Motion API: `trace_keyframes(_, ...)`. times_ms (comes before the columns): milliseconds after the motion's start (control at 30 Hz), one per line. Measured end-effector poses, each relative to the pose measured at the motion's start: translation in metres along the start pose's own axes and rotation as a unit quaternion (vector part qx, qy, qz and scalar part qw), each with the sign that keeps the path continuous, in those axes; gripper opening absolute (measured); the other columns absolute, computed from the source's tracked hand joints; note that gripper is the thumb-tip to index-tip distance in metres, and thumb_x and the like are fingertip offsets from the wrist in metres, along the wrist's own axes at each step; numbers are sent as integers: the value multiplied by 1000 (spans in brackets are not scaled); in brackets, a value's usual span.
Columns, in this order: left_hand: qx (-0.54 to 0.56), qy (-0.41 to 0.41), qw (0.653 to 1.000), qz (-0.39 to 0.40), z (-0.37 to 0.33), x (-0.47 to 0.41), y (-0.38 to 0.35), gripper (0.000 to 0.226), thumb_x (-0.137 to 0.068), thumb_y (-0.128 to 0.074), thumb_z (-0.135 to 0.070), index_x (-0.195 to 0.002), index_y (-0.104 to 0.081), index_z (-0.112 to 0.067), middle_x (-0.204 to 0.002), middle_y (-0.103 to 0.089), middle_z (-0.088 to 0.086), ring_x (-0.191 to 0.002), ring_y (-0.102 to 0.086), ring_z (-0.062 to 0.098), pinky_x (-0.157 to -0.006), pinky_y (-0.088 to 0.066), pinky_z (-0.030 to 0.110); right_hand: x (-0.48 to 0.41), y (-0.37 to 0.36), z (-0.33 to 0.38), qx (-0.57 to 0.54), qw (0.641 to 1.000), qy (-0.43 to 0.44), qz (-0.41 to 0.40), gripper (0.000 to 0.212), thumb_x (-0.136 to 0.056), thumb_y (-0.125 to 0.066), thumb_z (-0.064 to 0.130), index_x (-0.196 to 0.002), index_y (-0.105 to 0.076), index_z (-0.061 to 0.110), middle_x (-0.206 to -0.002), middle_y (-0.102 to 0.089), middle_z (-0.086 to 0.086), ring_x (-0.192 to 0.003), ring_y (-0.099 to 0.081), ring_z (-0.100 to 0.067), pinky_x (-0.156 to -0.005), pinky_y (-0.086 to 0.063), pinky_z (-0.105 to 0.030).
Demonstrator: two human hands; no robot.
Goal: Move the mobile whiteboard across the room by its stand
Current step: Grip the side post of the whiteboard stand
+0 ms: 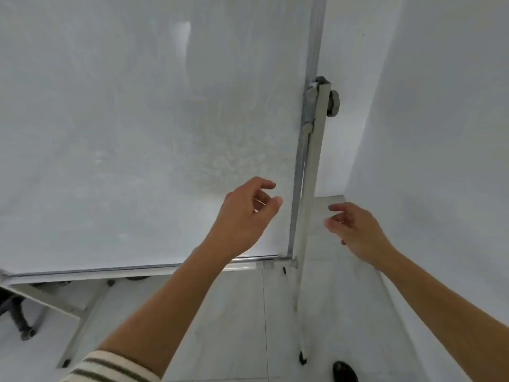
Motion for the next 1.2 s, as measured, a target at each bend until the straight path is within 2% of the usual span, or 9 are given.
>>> trace_keyframes(100,-15,1,999,-41,-20,-32,-13,33,-93,-60,-33,-123,-58,-18,-91,-64,-7,-83,-62,9,-71,-45,11,-40,5,4,20,999,15,25,53,-80,-71,31,-127,-48,23,-104,-62,4,-93,-63,-16,-74,-53,-29)
trace_keyframes(233,-33,11,994,-107,-47,-74,-27,39,-92,-60,-39,-125,-56,-19,-97,-66,-5,-82,-63,8,-71,-47,13,-86,-7,27,59,990,83,97,78,-73,-76,34,-137,-32,26,-121,-53,7,-110,-55,-15,-96,-48,-38)
trace_keyframes(300,-49,15,988,-145,-55,-90,-30,43,-90,-61,-42,-126,-56,-19,-103,-69,-1,-87,-65,13,-75,-50,19,-103,-12,36,72,983,119,120,82,-72,-76,35,-138,-29,26,-125,-54,6,-112,-55,-16,-98,-47,-40)
trace_keyframes(500,-70,44,974,-211,-64,-112,-34,41,-90,-63,-41,-119,-58,-13,-101,-73,6,-88,-69,22,-80,-57,34,-133,-33,36,127,968,169,140,56,-77,-70,28,-119,-35,15,-99,-64,-1,-86,-65,-26,-74,-53,-39)
trace_keyframes(600,-66,49,967,-242,-62,-115,-25,34,-88,-65,-38,-106,-60,-10,-77,-67,-2,-73,-64,21,-73,-56,37,-139,-45,40,147,957,200,148,45,-77,-67,27,-107,-38,11,-88,-64,-7,-75,-65,-30,-65,-53,-41)
trace_keyframes(733,-80,68,950,-295,-50,-105,-4,28,-87,-67,-36,-93,-59,-10,-58,-53,-10,-57,-53,17,-61,-48,32,-135,-70,49,143,945,234,177,48,-76,-68,29,-109,-39,10,-87,-64,-6,-76,-65,-31,-65,-51,-39)
trace_keyframes(833,-76,84,943,-313,-38,-94,8,29,-87,-68,-35,-98,-59,-9,-65,-61,-5,-58,-56,16,-58,-45,27,-131,-92,63,139,937,257,190,52,-75,-70,29,-111,-38,8,-88,-65,-8,-79,-66,-33,-66,-53,-42)
trace_keyframes(1033,-55,126,929,-342,-7,-74,41,34,-87,-68,-33,-107,-54,-10,-73,-66,-1,-59,-57,13,-57,-40,22,-122,-143,99,138,923,289,213,53,-77,-71,26,-111,-37,4,-100,-68,-15,-90,-65,-37,-68,-42,-31)
trace_keyframes(1200,-73,147,918,-360,23,-65,86,32,-88,-66,-34,-107,-54,-11,-72,-62,-3,-65,-58,21,-66,-50,34,-113,-188,132,138,913,309,230,52,-78,-71,27,-110,-38,3,-102,-67,-15,-92,-65,-37,-67,-39,-30)
Point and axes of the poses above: each hand's wrist, its own x-axis away from the middle knuckle, its own y-axis out of the back of the hand, z = x × y, the point moved 10 cm from there along -x, towards the middle knuckle
